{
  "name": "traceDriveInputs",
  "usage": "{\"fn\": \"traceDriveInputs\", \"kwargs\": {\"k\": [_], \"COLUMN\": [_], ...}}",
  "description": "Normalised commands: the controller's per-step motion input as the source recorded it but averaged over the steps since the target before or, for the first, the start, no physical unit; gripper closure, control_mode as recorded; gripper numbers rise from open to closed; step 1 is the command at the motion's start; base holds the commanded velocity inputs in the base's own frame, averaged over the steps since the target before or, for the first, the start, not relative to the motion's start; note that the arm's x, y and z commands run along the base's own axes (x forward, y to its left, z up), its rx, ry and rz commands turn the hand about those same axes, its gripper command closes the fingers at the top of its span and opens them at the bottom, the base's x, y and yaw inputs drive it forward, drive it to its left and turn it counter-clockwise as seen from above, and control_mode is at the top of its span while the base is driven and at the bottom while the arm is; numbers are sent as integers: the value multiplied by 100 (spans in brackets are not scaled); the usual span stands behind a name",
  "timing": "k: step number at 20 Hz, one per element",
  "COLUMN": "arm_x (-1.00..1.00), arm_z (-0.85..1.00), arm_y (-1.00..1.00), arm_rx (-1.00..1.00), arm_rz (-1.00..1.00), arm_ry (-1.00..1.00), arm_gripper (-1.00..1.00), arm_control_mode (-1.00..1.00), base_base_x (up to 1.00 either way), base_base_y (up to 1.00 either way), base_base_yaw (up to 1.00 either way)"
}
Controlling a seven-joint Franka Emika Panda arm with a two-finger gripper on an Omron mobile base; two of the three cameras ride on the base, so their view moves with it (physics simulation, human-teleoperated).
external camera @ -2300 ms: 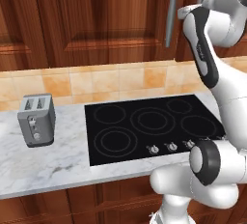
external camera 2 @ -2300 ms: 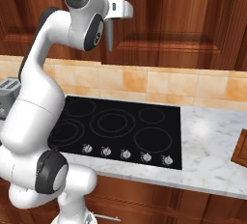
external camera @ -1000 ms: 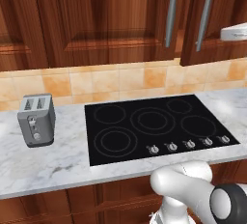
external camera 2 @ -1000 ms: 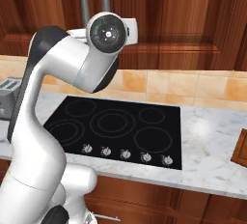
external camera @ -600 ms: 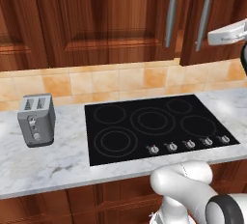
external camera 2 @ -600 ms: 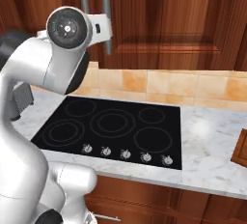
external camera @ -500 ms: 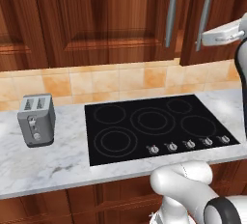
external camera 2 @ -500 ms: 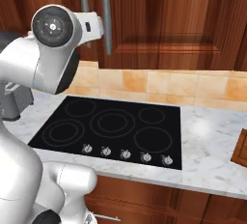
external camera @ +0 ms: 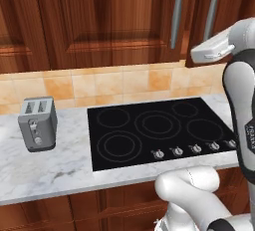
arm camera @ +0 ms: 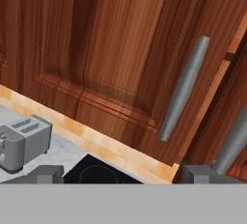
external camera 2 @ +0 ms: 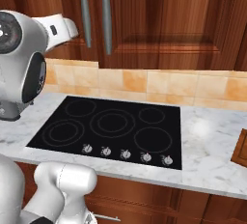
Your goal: Open the cabinet, retrieve the rolling pin, and place it next to the meat on the cutting board to prepare for tenderizing.
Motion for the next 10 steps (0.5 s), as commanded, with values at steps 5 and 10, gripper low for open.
{"fn": "traceDriveInputs", "kwargs": {"k": [5,10], "arm_x": [-1,13], "arm_z": [-31,0], "arm_y": [22,13], "arm_rx": [-31,-29], "arm_rz": [0,-1], "arm_ry": [-1,0], "arm_gripper": [-100,-100], "arm_control_mode": [-100,-100], "base_base_x": [0,0], "base_base_y": [0,0], "base_base_yaw": [0,0]}}
